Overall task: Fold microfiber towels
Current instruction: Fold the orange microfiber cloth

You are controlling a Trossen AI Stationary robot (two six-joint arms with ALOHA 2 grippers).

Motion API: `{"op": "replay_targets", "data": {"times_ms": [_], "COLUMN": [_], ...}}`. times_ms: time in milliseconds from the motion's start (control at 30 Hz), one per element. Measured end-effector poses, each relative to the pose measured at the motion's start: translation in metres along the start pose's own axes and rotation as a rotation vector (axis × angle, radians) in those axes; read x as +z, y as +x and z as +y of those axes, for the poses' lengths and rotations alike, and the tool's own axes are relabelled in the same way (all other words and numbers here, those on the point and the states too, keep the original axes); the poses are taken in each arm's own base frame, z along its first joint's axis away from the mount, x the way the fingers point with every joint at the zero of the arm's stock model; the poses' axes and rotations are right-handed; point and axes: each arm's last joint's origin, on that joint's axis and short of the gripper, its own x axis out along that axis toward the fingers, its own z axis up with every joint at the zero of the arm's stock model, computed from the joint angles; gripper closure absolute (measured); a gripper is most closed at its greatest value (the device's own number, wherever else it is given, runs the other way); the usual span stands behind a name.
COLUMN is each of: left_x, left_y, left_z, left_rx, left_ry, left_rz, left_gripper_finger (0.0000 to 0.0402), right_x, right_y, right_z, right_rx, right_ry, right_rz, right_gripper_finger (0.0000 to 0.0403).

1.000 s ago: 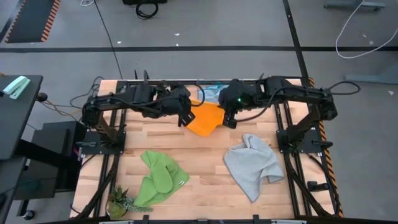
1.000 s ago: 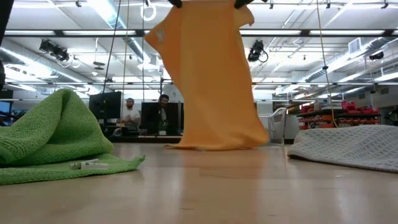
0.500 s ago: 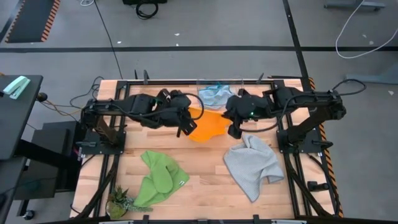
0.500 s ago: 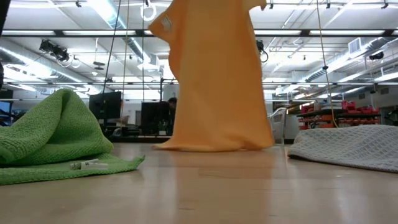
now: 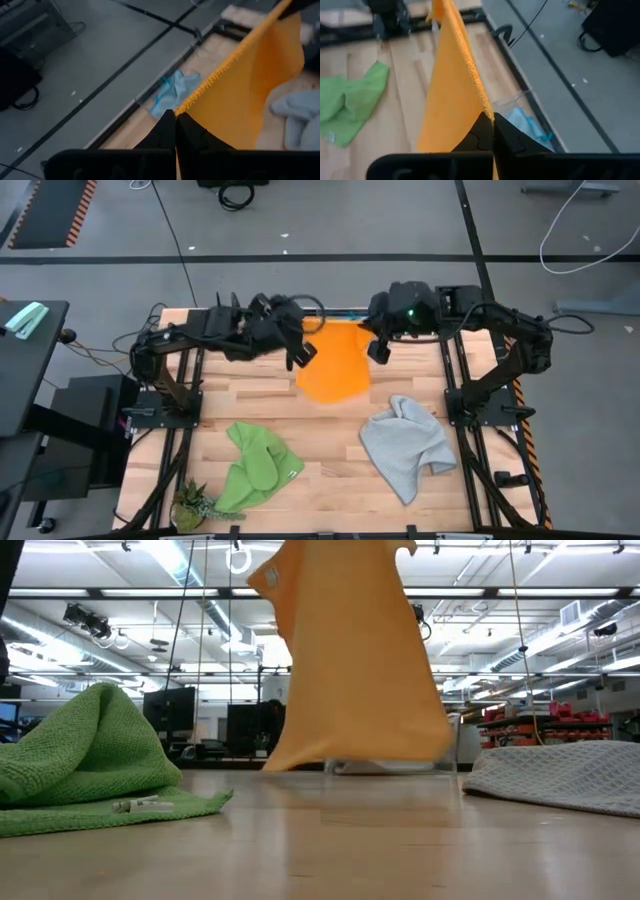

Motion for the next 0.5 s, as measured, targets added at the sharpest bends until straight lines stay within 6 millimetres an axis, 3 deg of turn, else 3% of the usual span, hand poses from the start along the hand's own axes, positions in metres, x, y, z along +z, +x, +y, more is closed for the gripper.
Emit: {"op": "replay_targets", "data": {"times_ms": [233,500], "left_x": [0.006,-0.027], "left_y": [-0.002,0.03], "left_z": [0.011,-0.016], "left_rx": [0.008,0.005], "left_ry": [-0.072,-0.036], "left_rz": [-0.002,0.144], "left_gripper_finger": [0.04,0.04], "right_x": [0.004,-0.033], "right_y": [0.0,0.031], "right_z": [-0.001,0.047], "right_rx": [-0.023,0.035], "right_ry": [0.048,0.012], "right_rz": [-0.035,0.113], "right_gripper_finger": [0.0403,0.0403]}}
